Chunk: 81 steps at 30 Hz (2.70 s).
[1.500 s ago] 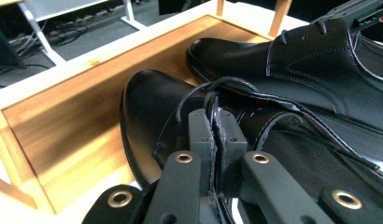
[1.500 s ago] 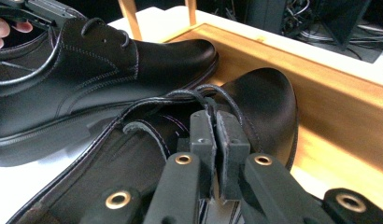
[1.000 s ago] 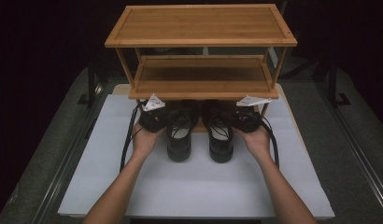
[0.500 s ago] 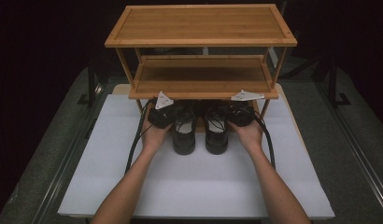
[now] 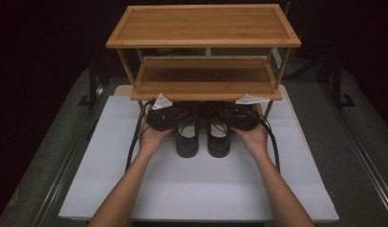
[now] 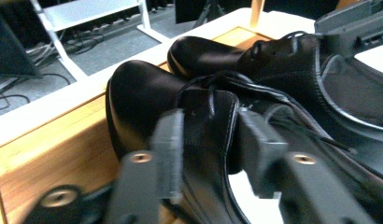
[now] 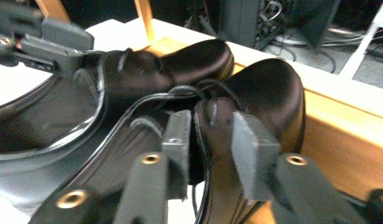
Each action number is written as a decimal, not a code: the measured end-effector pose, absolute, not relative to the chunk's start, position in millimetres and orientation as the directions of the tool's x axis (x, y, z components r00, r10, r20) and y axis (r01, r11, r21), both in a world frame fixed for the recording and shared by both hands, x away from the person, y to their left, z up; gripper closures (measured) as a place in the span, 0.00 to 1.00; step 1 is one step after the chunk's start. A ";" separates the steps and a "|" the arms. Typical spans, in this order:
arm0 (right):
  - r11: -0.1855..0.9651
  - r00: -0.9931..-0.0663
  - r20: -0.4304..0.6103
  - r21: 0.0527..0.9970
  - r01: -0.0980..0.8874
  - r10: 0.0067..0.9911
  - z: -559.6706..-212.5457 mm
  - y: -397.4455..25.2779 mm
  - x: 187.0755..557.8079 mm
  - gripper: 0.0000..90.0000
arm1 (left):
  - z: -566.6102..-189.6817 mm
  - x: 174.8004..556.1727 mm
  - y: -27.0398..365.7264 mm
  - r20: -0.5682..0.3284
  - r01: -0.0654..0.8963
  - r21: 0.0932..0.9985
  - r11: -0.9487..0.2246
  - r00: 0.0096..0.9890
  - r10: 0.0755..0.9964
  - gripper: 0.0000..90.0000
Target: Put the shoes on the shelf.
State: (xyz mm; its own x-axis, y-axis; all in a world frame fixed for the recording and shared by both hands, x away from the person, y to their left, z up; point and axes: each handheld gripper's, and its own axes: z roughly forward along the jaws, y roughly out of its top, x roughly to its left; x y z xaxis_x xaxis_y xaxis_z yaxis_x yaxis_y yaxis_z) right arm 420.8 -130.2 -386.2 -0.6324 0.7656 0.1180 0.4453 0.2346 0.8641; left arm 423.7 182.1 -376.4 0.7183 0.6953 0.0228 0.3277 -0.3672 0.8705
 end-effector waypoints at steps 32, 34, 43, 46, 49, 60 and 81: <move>0.380 -0.691 0.134 0.752 0.538 0.711 -440.2 -144.3 348.0 0.24 | -433.7 361.9 191.3 0.036 0.370 0.733 -0.570 0.816 0.576 0.15; 0.390 -0.696 0.131 0.748 0.536 0.706 -443.4 -140.6 349.4 0.23 | -437.7 363.0 188.0 0.039 0.369 0.728 -0.578 0.819 0.573 0.14; 0.412 -0.707 0.106 0.748 0.520 0.700 -452.2 -125.9 357.4 0.20 | -449.8 367.7 174.2 0.077 0.344 0.723 -0.599 0.822 0.564 0.12; 0.407 -0.708 0.111 0.752 0.519 0.697 -452.9 -121.2 356.4 0.25 | -450.9 367.0 171.0 0.077 0.336 0.729 -0.596 0.825 0.559 0.16; 0.412 -0.704 0.094 0.754 0.512 0.704 -452.8 -115.7 354.2 0.25 | -450.8 364.7 165.6 0.107 0.330 0.719 -0.611 0.817 0.567 0.16; 0.392 -0.682 0.083 0.766 0.510 0.727 -449.7 -110.0 348.9 0.27 | -446.6 364.1 163.4 0.076 0.367 0.722 -0.586 0.800 0.595 0.17; 0.296 -0.664 0.161 0.801 0.520 0.730 -425.9 -121.4 383.5 0.28 | -422.0 403.6 165.7 -0.009 0.389 0.778 -0.494 0.793 0.610 0.18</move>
State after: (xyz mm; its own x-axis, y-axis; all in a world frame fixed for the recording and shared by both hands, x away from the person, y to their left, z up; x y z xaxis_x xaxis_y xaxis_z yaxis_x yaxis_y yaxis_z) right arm 383.5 -121.4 -425.9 -0.6643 0.7299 0.1612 0.5198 0.2961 0.8013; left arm 403.6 165.7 -422.0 0.7927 0.6096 -0.0090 0.3886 -0.4939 0.7778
